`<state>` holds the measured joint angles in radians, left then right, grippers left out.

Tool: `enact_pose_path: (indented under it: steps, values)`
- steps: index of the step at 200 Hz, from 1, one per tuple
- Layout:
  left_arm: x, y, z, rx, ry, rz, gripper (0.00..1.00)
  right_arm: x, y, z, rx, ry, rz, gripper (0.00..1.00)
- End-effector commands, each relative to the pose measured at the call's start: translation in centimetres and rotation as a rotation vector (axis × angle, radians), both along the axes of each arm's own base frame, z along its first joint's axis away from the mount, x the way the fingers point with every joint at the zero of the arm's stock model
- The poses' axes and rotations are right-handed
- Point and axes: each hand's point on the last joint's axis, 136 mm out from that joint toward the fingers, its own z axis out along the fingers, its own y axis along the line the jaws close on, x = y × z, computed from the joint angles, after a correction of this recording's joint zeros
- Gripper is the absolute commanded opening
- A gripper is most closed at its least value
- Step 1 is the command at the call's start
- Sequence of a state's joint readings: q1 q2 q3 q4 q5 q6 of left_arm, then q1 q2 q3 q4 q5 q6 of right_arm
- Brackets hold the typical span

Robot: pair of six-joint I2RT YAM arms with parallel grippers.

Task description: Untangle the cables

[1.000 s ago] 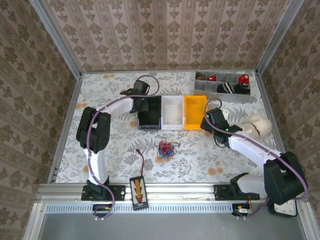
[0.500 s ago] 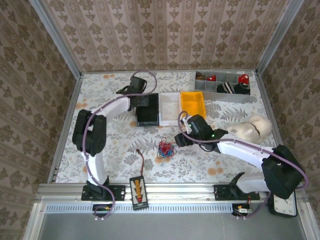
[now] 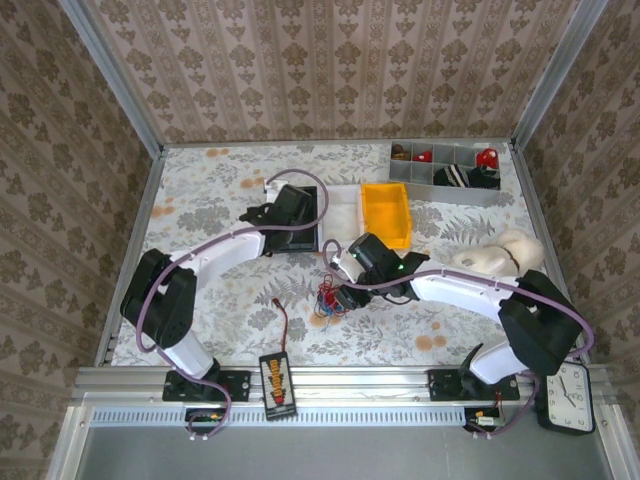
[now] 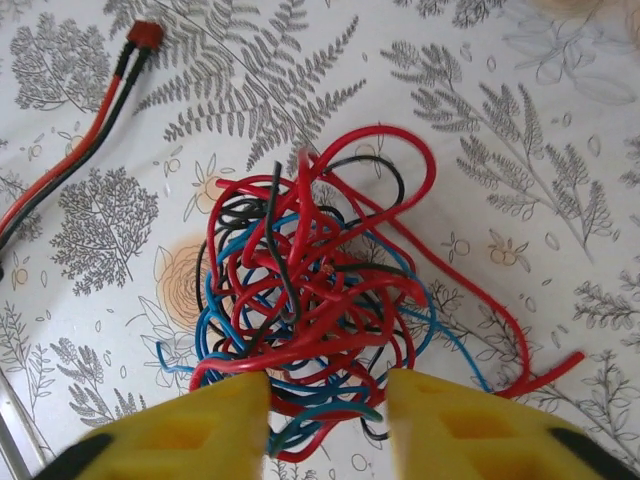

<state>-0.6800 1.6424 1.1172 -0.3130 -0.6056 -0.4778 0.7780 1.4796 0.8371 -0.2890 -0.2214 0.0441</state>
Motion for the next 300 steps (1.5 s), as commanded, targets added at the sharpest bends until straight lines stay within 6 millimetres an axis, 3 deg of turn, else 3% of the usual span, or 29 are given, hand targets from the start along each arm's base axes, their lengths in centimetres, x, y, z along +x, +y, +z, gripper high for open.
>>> enact_pose_path:
  steps: [1,43,69,90,121,170,176,208,249,267,278,289,300]
  values:
    - [-1.3,-0.8,1.3,0.019,-0.041,-0.032,0.86,-0.5,0.2,-0.4,-0.009,0.032,0.028,0.28]
    - [-4.2,-5.0,0.9,-0.085,0.042,-0.347,0.86,0.6,-0.7,0.2,0.006,-0.012,-0.031,0.04]
    - [-8.8,-9.3,0.5,-0.244,0.166,-0.681,0.87,1.4,-1.3,1.4,0.085,0.004,-0.091,0.00]
    - [-11.7,-10.6,-0.4,-0.303,0.258,-0.804,0.87,2.0,-1.5,2.1,0.135,0.006,-0.123,0.00]
    - [-13.6,-11.9,-2.2,-0.315,0.346,-0.892,0.86,2.7,-1.7,2.3,0.168,0.022,-0.154,0.00]
    - [-14.8,-14.0,-5.0,-0.286,0.444,-0.958,0.82,4.6,-2.8,2.8,0.230,0.027,-0.256,0.00]
    - [-15.0,-14.2,-5.3,-0.279,0.453,-0.968,0.82,5.0,-3.1,4.0,0.260,0.002,-0.273,0.00]
    - [-15.2,-15.5,-6.4,-0.275,0.488,-0.995,0.82,6.1,-4.4,3.8,0.301,0.020,-0.351,0.00]
    - [-14.8,-16.6,-6.6,-0.275,0.513,-1.009,0.72,6.9,-5.7,3.3,0.305,0.035,-0.419,0.00]
    - [-14.7,-16.6,-6.8,-0.271,0.507,-1.004,0.60,7.6,-6.8,3.3,0.318,0.026,-0.483,0.00]
    - [-14.7,-16.6,-6.9,-0.269,0.512,-1.002,0.58,8.0,-7.4,3.4,0.335,0.019,-0.516,0.00]
    - [-14.6,-16.7,-6.8,-0.267,0.512,-1.003,0.59,8.2,-7.8,3.6,0.347,0.017,-0.536,0.00]
    - [-14.6,-16.7,-6.7,-0.267,0.508,-1.006,0.69,8.4,-8.1,3.6,0.349,0.019,-0.551,0.00]
